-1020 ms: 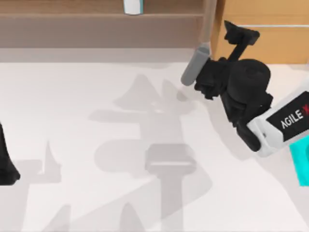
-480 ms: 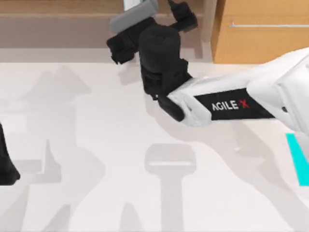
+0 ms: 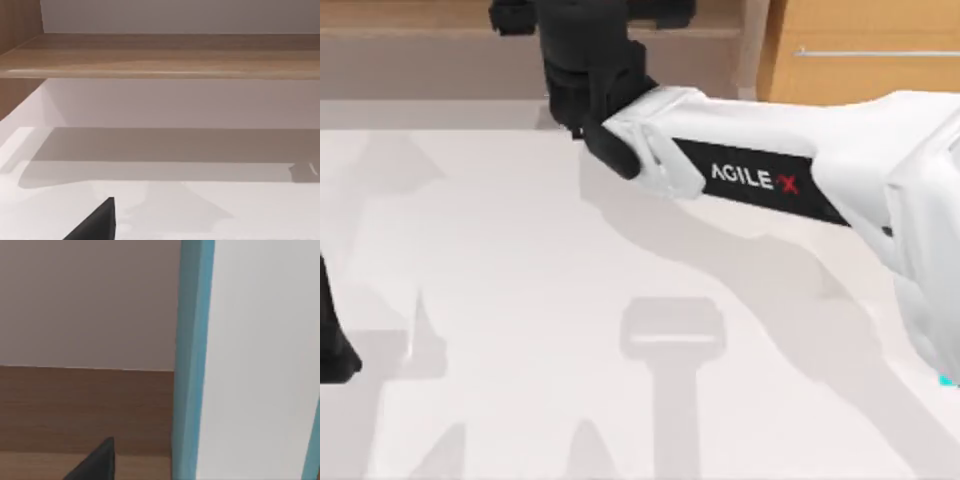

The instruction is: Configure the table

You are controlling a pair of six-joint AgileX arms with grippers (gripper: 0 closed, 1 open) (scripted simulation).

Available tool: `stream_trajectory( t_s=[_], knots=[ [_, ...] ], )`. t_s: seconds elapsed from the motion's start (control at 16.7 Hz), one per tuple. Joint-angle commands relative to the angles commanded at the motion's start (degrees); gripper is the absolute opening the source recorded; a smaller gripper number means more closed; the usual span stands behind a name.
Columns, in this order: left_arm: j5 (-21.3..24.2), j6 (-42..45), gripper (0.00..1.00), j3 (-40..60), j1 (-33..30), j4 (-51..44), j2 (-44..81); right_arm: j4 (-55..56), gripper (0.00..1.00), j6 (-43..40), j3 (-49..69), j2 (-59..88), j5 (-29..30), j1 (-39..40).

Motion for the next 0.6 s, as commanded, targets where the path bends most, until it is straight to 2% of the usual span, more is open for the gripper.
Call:
stream_trajectory(
  t_s=[0.6],
  knots=[
    [0.0, 0.0, 1.00, 0.0, 0.0, 0.0, 0.0, -2.4, 1.00, 1.3, 4.5, 1.9, -0.3, -0.7]
  ],
)
